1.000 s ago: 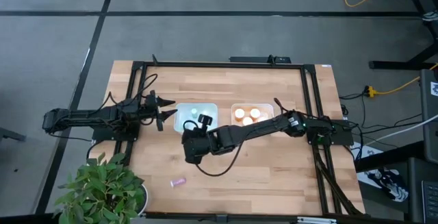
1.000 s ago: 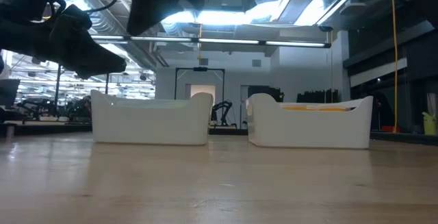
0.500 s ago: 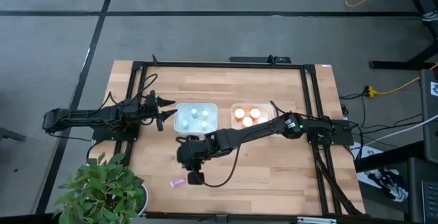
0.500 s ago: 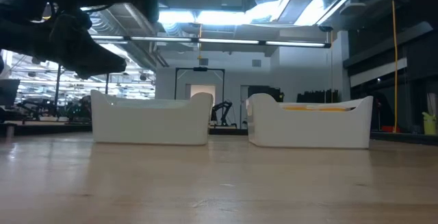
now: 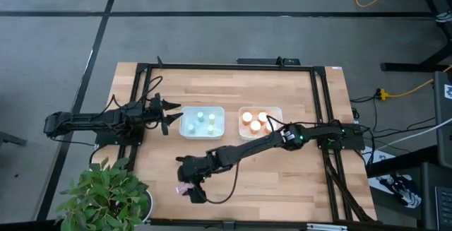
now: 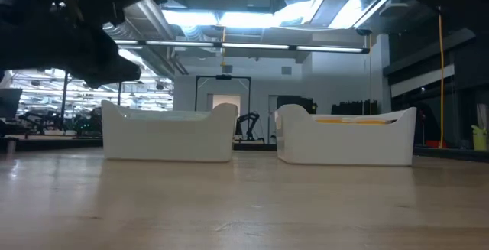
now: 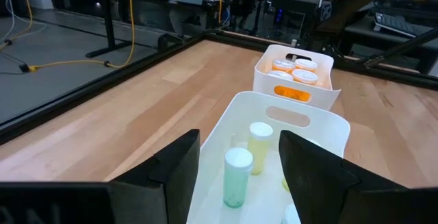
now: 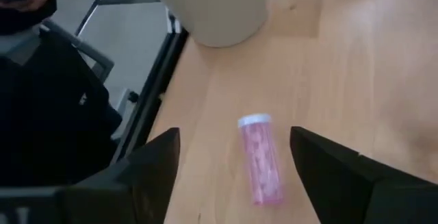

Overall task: Pick and place medicine bottles into bin by pill shape (circle, oval)
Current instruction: Put the small pink pill bottle into the left white bin

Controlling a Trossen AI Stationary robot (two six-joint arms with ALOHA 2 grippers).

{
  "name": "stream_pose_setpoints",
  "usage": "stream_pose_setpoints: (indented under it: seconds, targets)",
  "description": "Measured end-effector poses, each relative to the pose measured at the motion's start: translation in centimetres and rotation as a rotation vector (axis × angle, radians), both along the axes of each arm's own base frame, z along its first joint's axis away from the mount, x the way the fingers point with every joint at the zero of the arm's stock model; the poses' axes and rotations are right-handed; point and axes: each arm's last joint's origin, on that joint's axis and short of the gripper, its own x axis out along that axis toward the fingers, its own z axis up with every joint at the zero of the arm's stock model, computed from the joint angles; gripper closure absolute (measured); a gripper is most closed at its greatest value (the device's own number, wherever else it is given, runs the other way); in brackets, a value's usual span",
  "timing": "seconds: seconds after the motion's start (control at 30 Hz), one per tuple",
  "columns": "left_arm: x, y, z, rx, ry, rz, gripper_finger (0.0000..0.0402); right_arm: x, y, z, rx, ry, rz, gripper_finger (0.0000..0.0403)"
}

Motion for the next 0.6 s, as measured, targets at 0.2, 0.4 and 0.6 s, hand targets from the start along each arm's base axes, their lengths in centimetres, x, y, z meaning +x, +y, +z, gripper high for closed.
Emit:
stream_pose_setpoints:
  seconds: [0.2,0.4,0.6]
  targets:
    - [0.0,0.0,0.0,0.0,0.0,0.0,0.0208,-0.3,1.5,0.3,-0.085,-0.084,0.008,0.0131]
    - [0.0,0.0,0.0,0.0,0.0,0.0,0.0208,-0.7,1.5,-1.6,-0.189,-0.006,0.037,0.014]
    - [0.0,0.0,0.0,-0.001,0.0,0.0,0.0208,-0.4,1.4,-2.9,-0.255,-0.018,0.02,0.0142]
